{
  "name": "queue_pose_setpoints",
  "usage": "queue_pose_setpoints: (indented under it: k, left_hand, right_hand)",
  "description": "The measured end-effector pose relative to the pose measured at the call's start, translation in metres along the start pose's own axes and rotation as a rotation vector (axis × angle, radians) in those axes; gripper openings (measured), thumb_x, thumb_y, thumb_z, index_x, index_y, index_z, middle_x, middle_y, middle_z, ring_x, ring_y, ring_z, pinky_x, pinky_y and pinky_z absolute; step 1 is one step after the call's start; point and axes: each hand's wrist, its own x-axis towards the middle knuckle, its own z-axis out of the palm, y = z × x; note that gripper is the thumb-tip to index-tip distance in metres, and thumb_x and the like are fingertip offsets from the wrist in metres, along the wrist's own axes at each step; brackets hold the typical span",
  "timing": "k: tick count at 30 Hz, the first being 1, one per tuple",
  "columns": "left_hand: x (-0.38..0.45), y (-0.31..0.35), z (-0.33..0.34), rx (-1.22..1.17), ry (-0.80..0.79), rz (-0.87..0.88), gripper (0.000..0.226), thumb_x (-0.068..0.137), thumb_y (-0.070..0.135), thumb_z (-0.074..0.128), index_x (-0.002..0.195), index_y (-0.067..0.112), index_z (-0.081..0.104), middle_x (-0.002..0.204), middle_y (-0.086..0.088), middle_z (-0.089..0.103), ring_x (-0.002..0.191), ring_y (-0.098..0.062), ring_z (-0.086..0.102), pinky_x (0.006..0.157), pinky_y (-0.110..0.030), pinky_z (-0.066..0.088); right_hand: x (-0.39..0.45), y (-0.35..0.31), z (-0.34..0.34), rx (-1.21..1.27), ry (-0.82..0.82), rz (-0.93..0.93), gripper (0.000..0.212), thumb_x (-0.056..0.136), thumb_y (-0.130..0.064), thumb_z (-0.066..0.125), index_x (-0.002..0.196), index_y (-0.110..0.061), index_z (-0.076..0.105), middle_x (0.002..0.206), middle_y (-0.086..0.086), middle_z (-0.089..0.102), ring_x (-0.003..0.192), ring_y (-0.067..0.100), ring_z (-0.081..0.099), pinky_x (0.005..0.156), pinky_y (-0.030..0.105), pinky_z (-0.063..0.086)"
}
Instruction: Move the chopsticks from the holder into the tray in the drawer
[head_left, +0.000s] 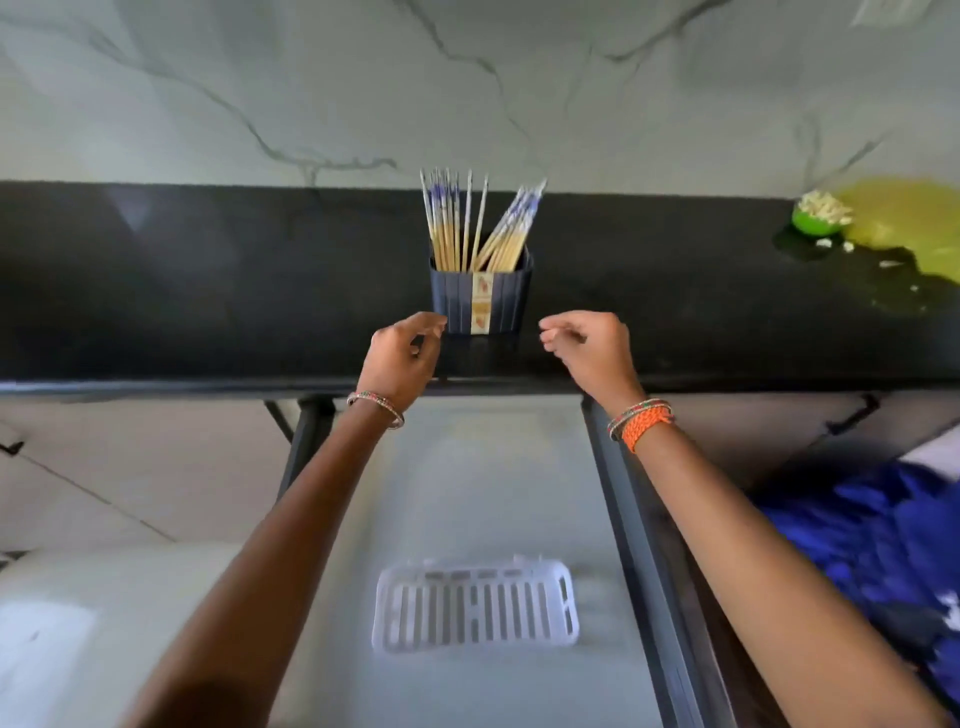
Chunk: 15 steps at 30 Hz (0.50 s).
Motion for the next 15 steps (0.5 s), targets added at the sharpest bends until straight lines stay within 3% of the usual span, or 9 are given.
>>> queue_pose_setpoints:
  k: [2, 6, 10, 13, 15]
  left_hand:
    - [0.033, 0.0, 0.002, 0.022, 0.01, -0.017, 0.026, 0.09, 0.018, 0.047, 0.113, 0.015, 0.06, 0.102, -0.006, 0.07, 0.078, -0.011, 0.063, 0.073, -0.02, 0.051]
    - [0.092, -0.004, 0.013, 0.082, 0.014, -0.017, 0.031, 0.09, 0.019, 0.048, 0.12, 0.017, 0.054, 0.115, -0.008, 0.063, 0.085, -0.016, 0.062, 0.08, -0.034, 0.055]
    - [0.126, -0.017, 0.029, 0.165, 0.001, 0.004, 0.031, 0.09, 0.024, 0.051, 0.12, 0.02, 0.053, 0.118, -0.006, 0.061, 0.09, -0.013, 0.056, 0.077, -0.027, 0.049]
    - [0.134, -0.028, 0.037, 0.197, -0.032, 0.02, 0.027, 0.089, 0.023, 0.052, 0.116, 0.02, 0.056, 0.116, -0.005, 0.061, 0.103, -0.018, 0.057, 0.082, -0.028, 0.05]
    - [0.133, -0.032, 0.039, 0.2, -0.033, 0.034, 0.026, 0.09, 0.024, 0.051, 0.115, 0.019, 0.057, 0.114, -0.005, 0.062, 0.102, -0.018, 0.058, 0.082, -0.031, 0.052]
  right_hand:
    - [0.042, 0.001, -0.001, 0.093, 0.084, 0.089, 0.022, 0.084, -0.003, 0.06, 0.1, 0.0, 0.074, 0.088, 0.017, 0.075, 0.086, 0.025, 0.073, 0.086, 0.037, 0.058]
    - [0.128, 0.01, 0.01, 0.128, 0.185, 0.192, 0.018, 0.085, -0.004, 0.06, 0.09, 0.007, 0.073, 0.091, 0.027, 0.072, 0.091, 0.036, 0.07, 0.086, 0.044, 0.057]
    - [0.188, 0.018, 0.035, 0.082, 0.114, 0.284, 0.04, 0.087, -0.024, 0.066, 0.097, 0.014, 0.067, 0.102, 0.03, 0.069, 0.102, 0.04, 0.064, 0.088, 0.045, 0.053]
    - [0.21, 0.024, 0.052, 0.088, 0.047, 0.301, 0.039, 0.084, -0.026, 0.07, 0.095, 0.011, 0.071, 0.101, 0.028, 0.071, 0.102, 0.037, 0.066, 0.083, 0.037, 0.054]
    - [0.218, 0.027, 0.058, 0.1, 0.053, 0.308, 0.037, 0.081, -0.023, 0.073, 0.091, 0.012, 0.071, 0.097, 0.028, 0.071, 0.098, 0.037, 0.068, 0.081, 0.037, 0.055]
